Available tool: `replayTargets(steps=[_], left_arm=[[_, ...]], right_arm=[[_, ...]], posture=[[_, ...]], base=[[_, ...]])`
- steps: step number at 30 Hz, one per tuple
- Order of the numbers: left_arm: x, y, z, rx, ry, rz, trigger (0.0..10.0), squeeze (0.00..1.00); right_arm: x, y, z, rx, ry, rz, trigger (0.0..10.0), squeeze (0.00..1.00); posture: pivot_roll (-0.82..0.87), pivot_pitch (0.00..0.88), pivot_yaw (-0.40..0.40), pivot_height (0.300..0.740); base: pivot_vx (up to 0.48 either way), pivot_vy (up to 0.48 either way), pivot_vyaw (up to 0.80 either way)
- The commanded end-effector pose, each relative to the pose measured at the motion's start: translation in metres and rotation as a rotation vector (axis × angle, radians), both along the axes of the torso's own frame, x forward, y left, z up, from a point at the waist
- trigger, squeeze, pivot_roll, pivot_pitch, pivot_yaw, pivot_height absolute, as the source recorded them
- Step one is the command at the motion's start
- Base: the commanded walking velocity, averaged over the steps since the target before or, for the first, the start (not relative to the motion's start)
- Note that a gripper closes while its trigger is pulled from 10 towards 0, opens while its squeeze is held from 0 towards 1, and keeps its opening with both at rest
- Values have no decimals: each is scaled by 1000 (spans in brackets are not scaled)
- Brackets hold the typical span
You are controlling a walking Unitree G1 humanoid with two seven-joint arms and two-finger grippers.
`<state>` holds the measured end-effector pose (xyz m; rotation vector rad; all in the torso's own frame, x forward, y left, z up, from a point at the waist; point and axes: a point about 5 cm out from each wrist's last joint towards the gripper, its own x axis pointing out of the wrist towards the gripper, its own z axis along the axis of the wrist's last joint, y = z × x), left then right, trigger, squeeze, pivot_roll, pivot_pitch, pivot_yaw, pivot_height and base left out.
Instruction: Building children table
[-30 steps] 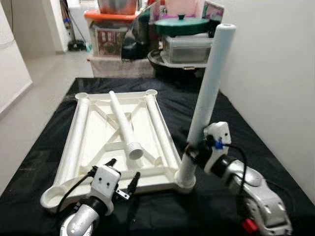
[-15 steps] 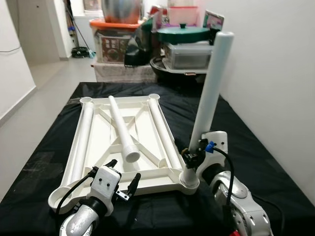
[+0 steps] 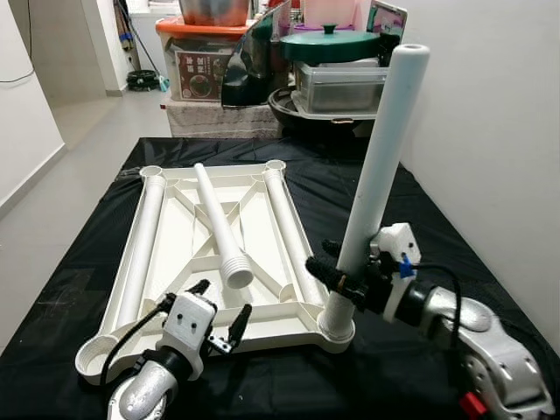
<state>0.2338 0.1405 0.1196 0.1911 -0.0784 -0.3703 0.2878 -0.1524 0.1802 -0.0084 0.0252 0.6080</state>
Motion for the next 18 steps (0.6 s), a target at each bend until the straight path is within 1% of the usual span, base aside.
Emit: replayTargets(steps=[1, 2, 3, 5, 6, 7, 8, 9, 10, 11, 12, 15, 16, 18], left_arm=[[-1, 1, -5, 10, 19, 1, 10000, 0], [-1, 1, -5, 10, 19, 1, 10000, 0], [-1, 1, -5, 11, 19, 1, 10000, 0], [-1, 1, -5, 11, 19, 1, 10000, 0], [-2, 2, -6, 14, 20, 0, 10000, 0], [-1, 3, -6, 19, 21, -1, 10000, 0], [-1, 3, -6, 19, 21, -1, 10000, 0], [-1, 3, -6, 20, 21, -1, 10000, 0], [-1, 2, -6, 19, 22, -5, 10000, 0], [-1, 2, -6, 19, 22, -5, 10000, 0], [-1, 1, -6, 20, 22, -10, 10000, 0], [-1, 0, -7, 21, 23, -14, 10000, 0], [-1, 0, -7, 21, 22, -12, 10000, 0], [0, 1, -7, 20, 22, -7, 10000, 0]], right_arm=[[11, -17, -18, 4, 101, -252, 0, 0], [11, -17, -18, 4, 101, -252, 0, 0], [13, -19, -21, 14, 120, -296, 0, 0], [13, -20, -21, 14, 120, -291, 0, 0], [12, -22, -26, 49, 158, -415, 0, 0], [8, -20, -33, 86, 211, -556, 0, 0], [8, -20, -33, 86, 211, -556, 0, 0], [5, -14, -33, 86, 215, -553, 0, 0], [2, 4, -28, 66, 186, -452, 10000, 0], [2, 4, -28, 66, 186, -452, 10000, 0], [-1, 13, -23, 74, 161, -380, 10000, 0], [-2, 14, -16, 128, 122, -345, 10000, 0], [-1, 10, -14, 115, 113, -332, 10000, 1000], [2, 3, -9, 93, 107, -311, 10000, 1000]], posture=[[88, 0, -58, 740], [88, 0, -58, 740], [88, 0, -58, 740], [88, 0, -58, 740], [78, 0, -48, 740], [77, 0, -46, 740], [77, 0, -46, 740], [77, 0, -46, 740], [71, 0, -43, 740], [71, 0, -43, 740], [67, 0, -45, 740], [67, 0, -45, 740], [69, 0, -52, 740], [70, 0, -52, 740]], base=[[0, 0, 0], [0, 0, 0], [0, 0, 0], [0, 0, 0], [0, 0, 0], [0, 0, 0], [0, 0, 0], [0, 0, 0], [0, 0, 0], [0, 0, 0], [0, 0, 0], [0, 0, 0], [0, 0, 0], [0, 0, 0]])
